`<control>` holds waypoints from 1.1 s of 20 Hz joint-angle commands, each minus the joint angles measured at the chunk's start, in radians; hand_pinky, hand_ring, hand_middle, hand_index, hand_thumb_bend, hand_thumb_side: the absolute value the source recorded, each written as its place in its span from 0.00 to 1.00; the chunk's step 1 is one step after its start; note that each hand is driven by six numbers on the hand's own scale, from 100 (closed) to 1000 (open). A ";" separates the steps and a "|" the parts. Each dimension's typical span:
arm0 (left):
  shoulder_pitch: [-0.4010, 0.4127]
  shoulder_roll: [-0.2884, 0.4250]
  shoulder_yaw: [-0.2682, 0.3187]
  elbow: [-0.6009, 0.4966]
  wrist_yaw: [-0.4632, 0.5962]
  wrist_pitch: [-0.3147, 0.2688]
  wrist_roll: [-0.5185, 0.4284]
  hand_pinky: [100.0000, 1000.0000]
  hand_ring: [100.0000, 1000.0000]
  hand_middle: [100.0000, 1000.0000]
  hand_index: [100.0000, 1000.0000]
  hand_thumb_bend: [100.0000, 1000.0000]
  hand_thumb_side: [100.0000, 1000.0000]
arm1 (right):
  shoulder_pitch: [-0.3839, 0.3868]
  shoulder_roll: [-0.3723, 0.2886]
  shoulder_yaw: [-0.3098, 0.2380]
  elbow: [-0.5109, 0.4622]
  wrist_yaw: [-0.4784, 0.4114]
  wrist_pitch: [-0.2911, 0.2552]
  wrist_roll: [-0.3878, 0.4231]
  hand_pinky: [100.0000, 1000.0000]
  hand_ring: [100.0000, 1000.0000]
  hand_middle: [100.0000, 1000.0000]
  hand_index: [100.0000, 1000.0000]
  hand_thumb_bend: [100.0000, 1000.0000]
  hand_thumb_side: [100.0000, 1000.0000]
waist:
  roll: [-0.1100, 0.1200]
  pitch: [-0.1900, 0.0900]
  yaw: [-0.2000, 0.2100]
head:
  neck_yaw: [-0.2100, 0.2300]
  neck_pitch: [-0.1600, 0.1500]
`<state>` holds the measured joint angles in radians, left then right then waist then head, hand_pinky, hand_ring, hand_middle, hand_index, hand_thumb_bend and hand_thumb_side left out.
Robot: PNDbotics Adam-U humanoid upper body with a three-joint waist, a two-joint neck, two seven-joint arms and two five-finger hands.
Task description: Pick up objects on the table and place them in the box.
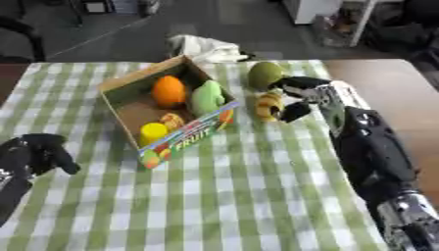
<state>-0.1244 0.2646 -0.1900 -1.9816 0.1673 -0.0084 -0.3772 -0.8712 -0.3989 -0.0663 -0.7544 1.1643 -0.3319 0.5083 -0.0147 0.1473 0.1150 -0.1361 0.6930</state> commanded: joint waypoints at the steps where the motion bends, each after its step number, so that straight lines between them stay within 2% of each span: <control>1: -0.005 0.013 0.007 -0.018 0.002 0.002 0.000 0.63 0.52 0.51 0.75 0.00 0.70 | -0.020 -0.012 -0.007 0.008 0.019 -0.009 0.011 0.90 0.90 0.96 0.99 0.00 0.45 | 0.001 -0.014 0.001 | 0.002 -0.010; 6: -0.005 0.012 0.008 -0.018 0.001 0.003 0.001 0.63 0.52 0.51 0.76 0.00 0.70 | -0.019 -0.003 -0.006 0.014 0.054 0.001 -0.009 0.90 0.90 0.94 0.98 0.00 0.38 | 0.002 -0.013 0.003 | 0.001 -0.009; 7: -0.005 0.012 0.008 -0.018 0.000 0.003 0.000 0.63 0.52 0.51 0.76 0.00 0.70 | -0.019 -0.001 -0.006 0.015 0.060 0.004 -0.016 0.89 0.89 0.92 0.97 0.00 0.32 | 0.003 -0.012 0.003 | 0.001 -0.008; 10: -0.005 0.011 0.007 -0.018 0.000 0.003 0.000 0.63 0.52 0.51 0.75 0.00 0.70 | -0.016 0.006 -0.006 0.021 0.079 0.012 -0.038 0.88 0.85 0.86 0.93 0.00 0.25 | 0.003 -0.011 0.002 | 0.001 -0.008; 12: -0.005 0.010 0.006 -0.018 0.000 0.003 -0.001 0.63 0.52 0.51 0.76 0.00 0.70 | -0.014 0.010 -0.007 0.021 0.090 0.019 -0.061 0.85 0.79 0.75 0.87 0.00 0.23 | 0.003 -0.011 0.002 | 0.001 -0.008; 15: -0.004 0.010 0.007 -0.018 0.000 0.005 0.000 0.63 0.52 0.51 0.76 0.00 0.71 | -0.011 0.015 -0.007 0.017 0.110 0.036 -0.125 0.80 0.70 0.53 0.72 0.00 0.21 | 0.003 -0.010 0.002 | 0.000 -0.008; 17: -0.004 0.009 0.007 -0.018 -0.001 0.005 0.000 0.63 0.52 0.51 0.75 0.00 0.71 | -0.009 0.018 -0.008 0.014 0.121 0.049 -0.184 0.78 0.65 0.42 0.61 0.00 0.20 | 0.003 -0.010 0.003 | 0.000 -0.009; 22: -0.005 0.009 0.007 -0.018 -0.001 0.006 0.001 0.63 0.52 0.51 0.75 0.00 0.71 | -0.005 0.026 -0.005 0.021 0.137 0.069 -0.313 0.72 0.55 0.22 0.40 0.00 0.18 | 0.003 -0.009 0.004 | -0.001 -0.010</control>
<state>-0.1239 0.2642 -0.1898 -1.9816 0.1672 -0.0043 -0.3768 -0.8610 -0.3567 -0.0696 -0.7286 1.2921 -0.2674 0.2244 -0.0138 0.1496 0.1178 -0.1346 0.6930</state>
